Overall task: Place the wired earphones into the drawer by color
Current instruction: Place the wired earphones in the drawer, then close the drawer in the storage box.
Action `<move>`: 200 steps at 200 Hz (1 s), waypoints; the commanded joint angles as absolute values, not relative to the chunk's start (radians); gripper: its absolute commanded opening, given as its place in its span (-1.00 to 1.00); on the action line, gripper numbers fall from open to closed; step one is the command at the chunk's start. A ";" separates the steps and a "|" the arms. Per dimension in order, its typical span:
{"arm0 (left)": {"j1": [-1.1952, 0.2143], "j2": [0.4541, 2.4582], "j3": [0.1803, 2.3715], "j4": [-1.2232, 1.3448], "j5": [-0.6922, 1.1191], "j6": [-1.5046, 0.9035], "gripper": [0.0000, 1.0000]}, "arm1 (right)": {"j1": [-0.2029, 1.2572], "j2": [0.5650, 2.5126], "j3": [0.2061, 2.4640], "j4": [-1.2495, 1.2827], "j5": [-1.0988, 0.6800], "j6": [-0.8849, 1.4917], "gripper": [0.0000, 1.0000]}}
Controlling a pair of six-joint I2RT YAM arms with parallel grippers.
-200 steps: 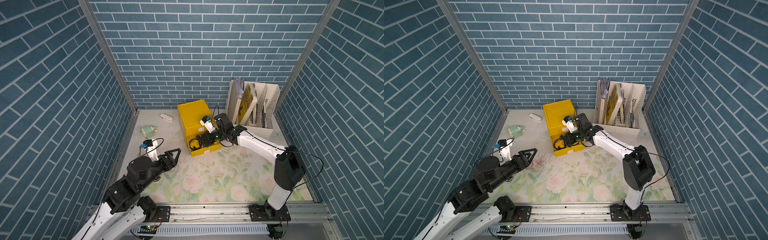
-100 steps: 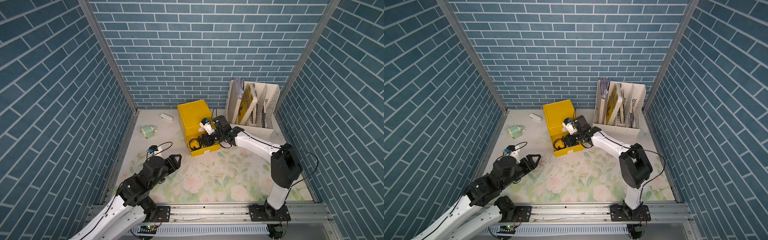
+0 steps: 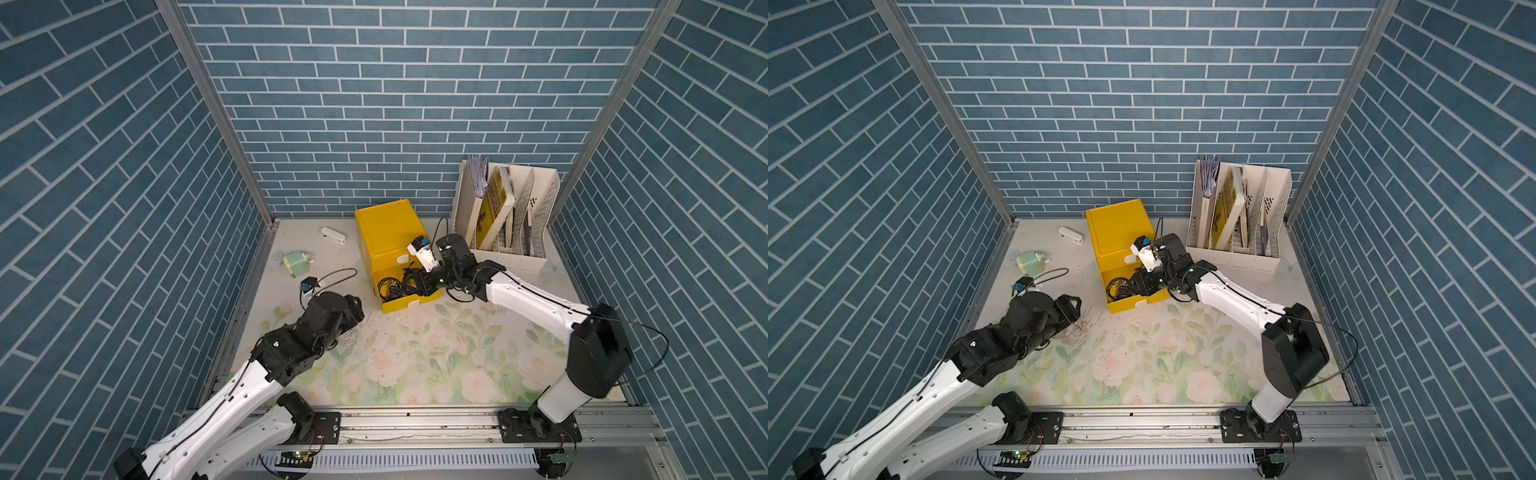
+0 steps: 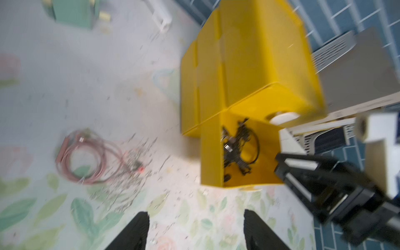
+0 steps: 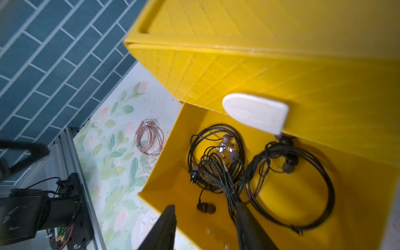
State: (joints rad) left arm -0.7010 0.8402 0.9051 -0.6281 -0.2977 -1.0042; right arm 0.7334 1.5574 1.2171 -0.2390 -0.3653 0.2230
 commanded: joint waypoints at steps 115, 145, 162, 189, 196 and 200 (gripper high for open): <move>-0.426 1.745 1.668 -0.207 -0.298 -0.376 -0.45 | 0.919 1.297 0.414 0.707 0.062 0.696 -1.00; -0.418 1.865 1.767 -0.193 -0.272 -0.356 -0.45 | 0.919 1.397 0.396 0.871 0.064 0.729 -1.00; -0.419 1.918 1.814 -0.226 -0.253 -0.358 -0.46 | 0.919 1.431 0.422 0.880 0.066 0.717 -1.00; -0.419 1.925 1.772 -0.198 -0.224 -0.370 -0.46 | 0.916 1.466 0.451 0.892 0.074 0.694 -1.00; -0.418 1.925 1.756 -0.191 -0.219 -0.373 -0.46 | 0.912 1.478 0.465 0.884 0.074 0.687 -1.00; -0.418 1.926 1.751 -0.190 -0.217 -0.372 -0.47 | 0.910 1.485 0.472 0.882 0.076 0.683 -1.00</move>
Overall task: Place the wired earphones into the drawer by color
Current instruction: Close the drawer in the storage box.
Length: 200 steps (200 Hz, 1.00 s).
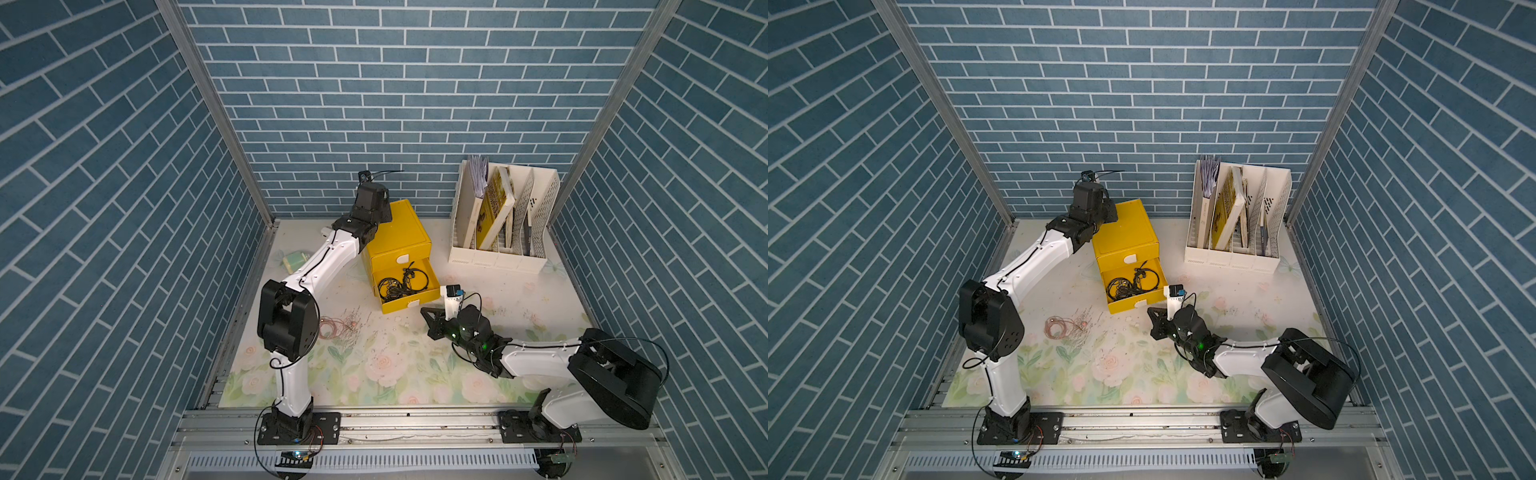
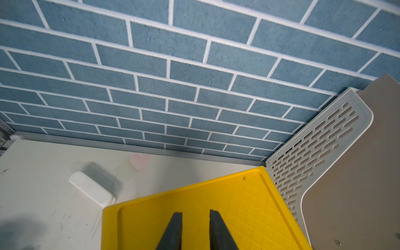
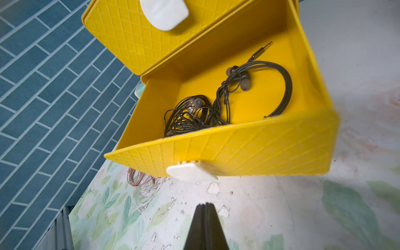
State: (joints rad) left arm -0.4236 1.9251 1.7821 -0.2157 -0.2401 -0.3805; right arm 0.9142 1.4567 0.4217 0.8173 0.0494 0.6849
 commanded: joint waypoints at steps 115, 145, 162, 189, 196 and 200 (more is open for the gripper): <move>-0.421 1.971 1.681 -0.199 -0.144 -0.383 -0.60 | 0.766 1.780 0.690 1.014 -0.056 0.702 -1.00; -0.420 1.966 1.649 -0.186 -0.132 -0.386 -0.61 | 0.746 1.866 0.771 1.055 -0.071 0.727 -1.00; -0.420 1.966 1.642 -0.183 -0.116 -0.386 -0.60 | 0.741 1.911 0.796 1.094 -0.106 0.759 -1.00; -0.422 1.963 1.627 -0.174 -0.104 -0.389 -0.60 | 0.730 1.972 0.823 1.172 -0.130 0.818 -1.00; -0.422 1.961 1.623 -0.172 -0.101 -0.391 -0.60 | 0.730 1.983 0.829 1.176 -0.129 0.825 -1.00; -0.422 1.962 1.620 -0.171 -0.099 -0.392 -0.60 | 0.730 1.988 0.832 1.177 -0.128 0.829 -1.00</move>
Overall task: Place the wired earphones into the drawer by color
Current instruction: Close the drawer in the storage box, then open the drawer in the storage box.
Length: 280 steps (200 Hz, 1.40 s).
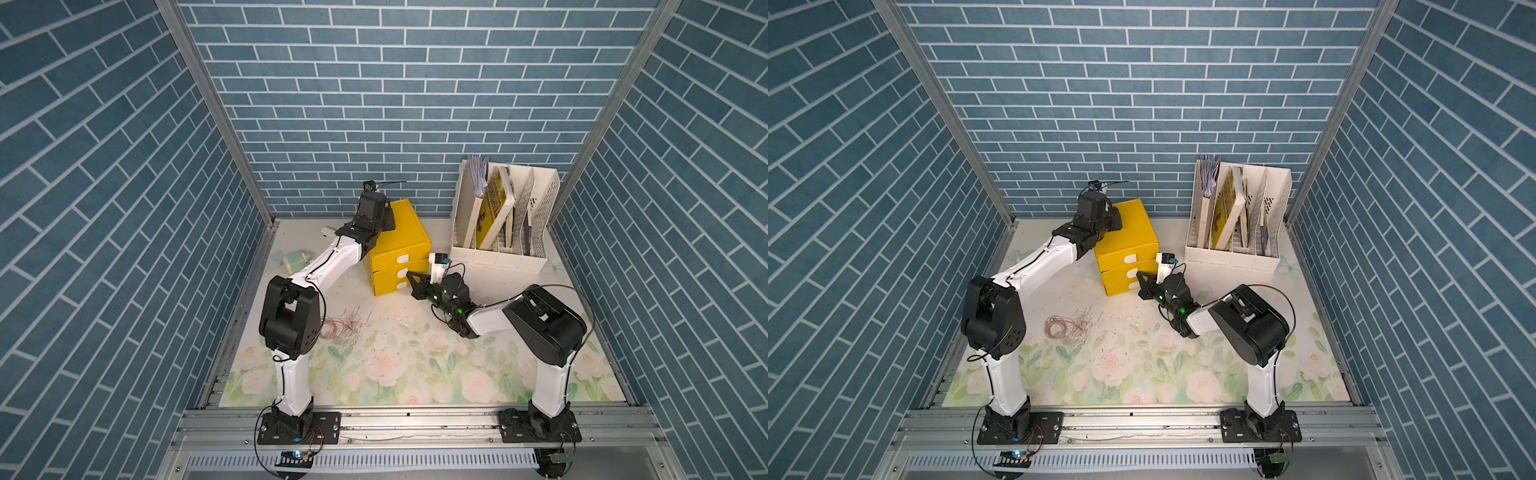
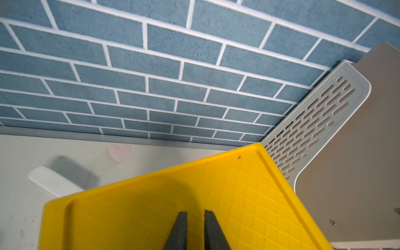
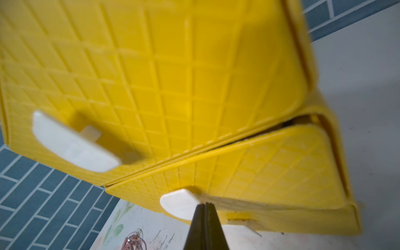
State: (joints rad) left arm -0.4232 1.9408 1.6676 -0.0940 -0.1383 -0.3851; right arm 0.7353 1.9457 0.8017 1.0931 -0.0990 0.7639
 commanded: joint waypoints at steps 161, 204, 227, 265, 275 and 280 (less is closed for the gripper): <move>-0.422 1.941 1.600 -0.172 -0.099 -0.414 -0.56 | 0.747 2.275 0.631 1.784 -0.166 1.365 0.28; -0.421 1.934 1.597 -0.177 -0.110 -0.411 -0.56 | 0.753 2.357 0.732 1.767 -0.142 1.434 0.27; -0.419 1.934 1.595 -0.181 -0.113 -0.409 -0.56 | 0.764 2.381 0.760 1.733 -0.119 1.458 0.24; -0.420 1.935 1.588 -0.175 -0.114 -0.413 -0.56 | 0.779 2.397 0.773 1.687 -0.097 1.490 0.21; -0.420 1.937 1.589 -0.176 -0.112 -0.414 -0.56 | 0.782 2.393 0.775 1.669 -0.095 1.489 0.21; -0.420 1.938 1.588 -0.175 -0.112 -0.414 -0.56 | 0.786 2.390 0.773 1.660 -0.090 1.489 0.21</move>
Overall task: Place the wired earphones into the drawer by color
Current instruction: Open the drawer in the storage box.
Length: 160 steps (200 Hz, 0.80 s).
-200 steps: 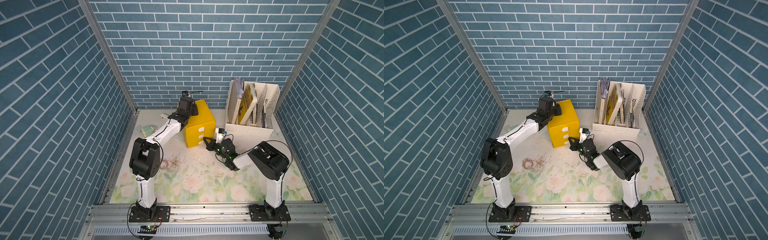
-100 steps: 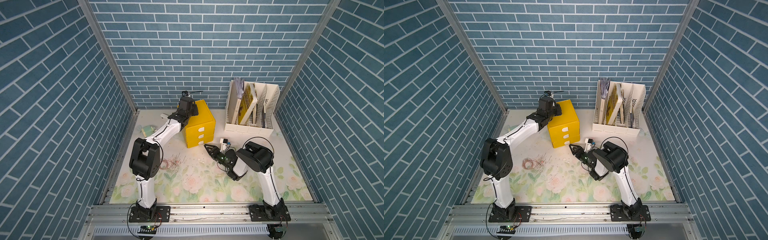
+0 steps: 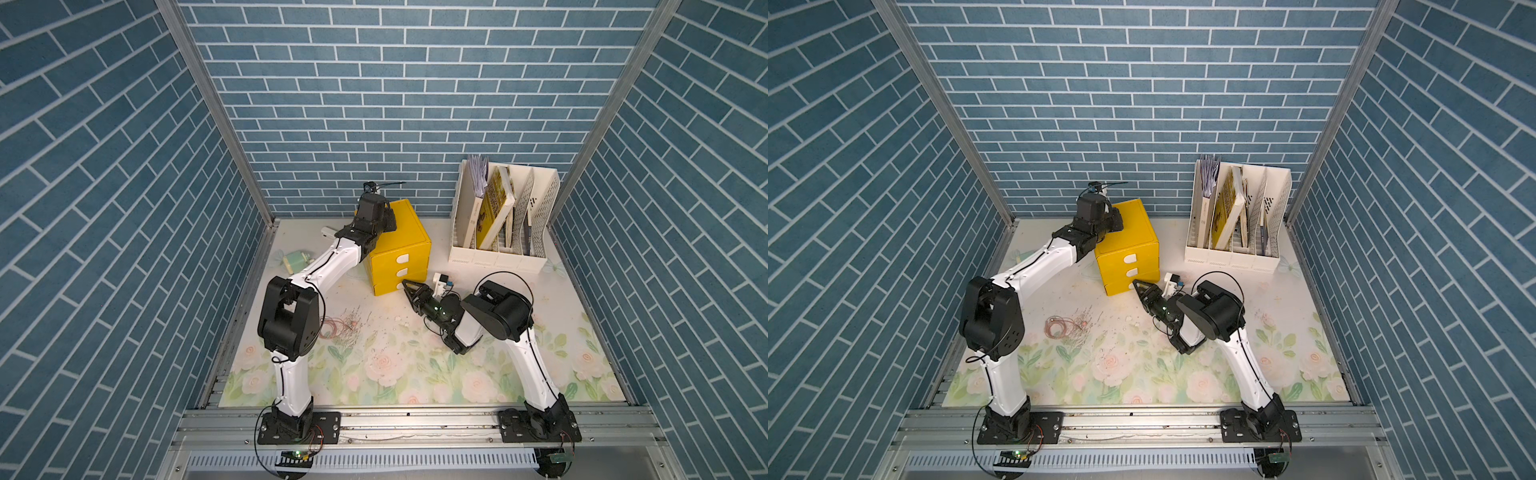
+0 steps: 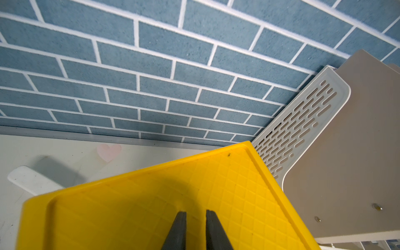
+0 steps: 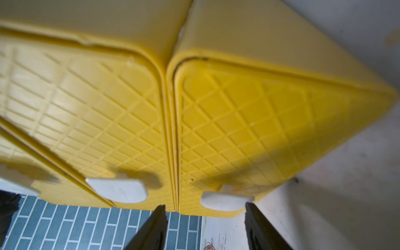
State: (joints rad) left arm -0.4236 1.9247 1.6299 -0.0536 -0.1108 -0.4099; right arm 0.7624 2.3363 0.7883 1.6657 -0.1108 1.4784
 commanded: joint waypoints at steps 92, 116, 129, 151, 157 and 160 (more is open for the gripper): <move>-0.418 1.939 1.582 -0.176 -0.117 -0.420 -0.56 | 0.828 2.361 0.759 1.544 0.010 1.583 0.22; -0.418 1.939 1.582 -0.175 -0.117 -0.421 -0.56 | 0.831 2.378 0.783 1.538 0.009 1.599 0.22; -0.418 1.940 1.582 -0.175 -0.116 -0.422 -0.56 | 0.832 2.385 0.787 1.538 0.016 1.610 0.22; -0.417 1.941 1.580 -0.172 -0.115 -0.423 -0.56 | 0.831 2.392 0.799 1.526 0.029 1.612 0.21; -0.418 1.942 1.580 -0.172 -0.114 -0.423 -0.56 | 0.831 2.397 0.805 1.527 0.031 1.612 0.20; -0.419 1.942 1.579 -0.172 -0.114 -0.423 -0.56 | 0.831 2.399 0.806 1.526 0.033 1.612 0.20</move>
